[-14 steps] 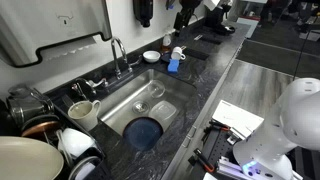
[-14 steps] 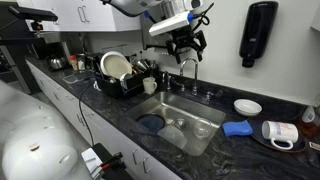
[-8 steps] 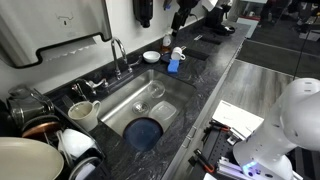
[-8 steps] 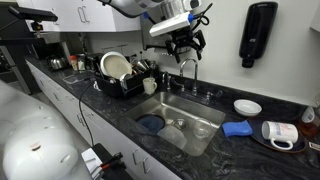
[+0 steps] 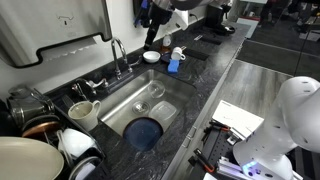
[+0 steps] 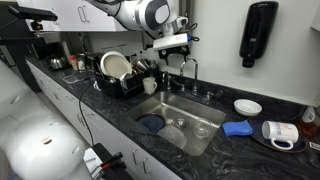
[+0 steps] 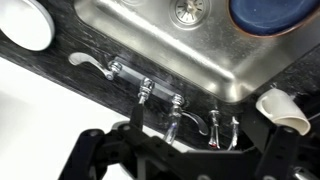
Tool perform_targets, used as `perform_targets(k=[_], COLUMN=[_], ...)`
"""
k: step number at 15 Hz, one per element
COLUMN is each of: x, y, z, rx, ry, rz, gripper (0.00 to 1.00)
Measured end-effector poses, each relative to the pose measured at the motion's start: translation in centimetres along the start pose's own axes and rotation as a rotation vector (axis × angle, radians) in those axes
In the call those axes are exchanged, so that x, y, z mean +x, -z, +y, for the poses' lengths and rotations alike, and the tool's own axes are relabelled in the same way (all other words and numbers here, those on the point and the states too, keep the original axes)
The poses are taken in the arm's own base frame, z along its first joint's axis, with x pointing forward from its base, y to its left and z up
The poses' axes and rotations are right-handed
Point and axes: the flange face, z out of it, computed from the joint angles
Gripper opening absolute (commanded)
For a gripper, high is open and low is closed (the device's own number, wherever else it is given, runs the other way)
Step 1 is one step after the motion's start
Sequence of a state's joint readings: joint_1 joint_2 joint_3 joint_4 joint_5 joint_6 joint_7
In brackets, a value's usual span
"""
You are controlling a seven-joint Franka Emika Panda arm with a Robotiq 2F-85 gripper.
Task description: Move the white mug from the counter on the left to the sink
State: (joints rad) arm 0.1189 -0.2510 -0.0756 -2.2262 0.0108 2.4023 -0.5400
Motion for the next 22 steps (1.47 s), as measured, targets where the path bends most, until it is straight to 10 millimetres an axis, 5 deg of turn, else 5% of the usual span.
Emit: perform_targets(k=[9, 18, 22], x=[0.3, 2.7, 4.5], y=[-4.4, -14.3, -16.5], z=[-4.6, -9.4, -9.3], rx=[0.336, 0.467, 0.415], ry=[0.321, 0.761, 0.844], rz=[0.161, 0.173, 0.156], gripper=[1.0, 1.0, 1.0])
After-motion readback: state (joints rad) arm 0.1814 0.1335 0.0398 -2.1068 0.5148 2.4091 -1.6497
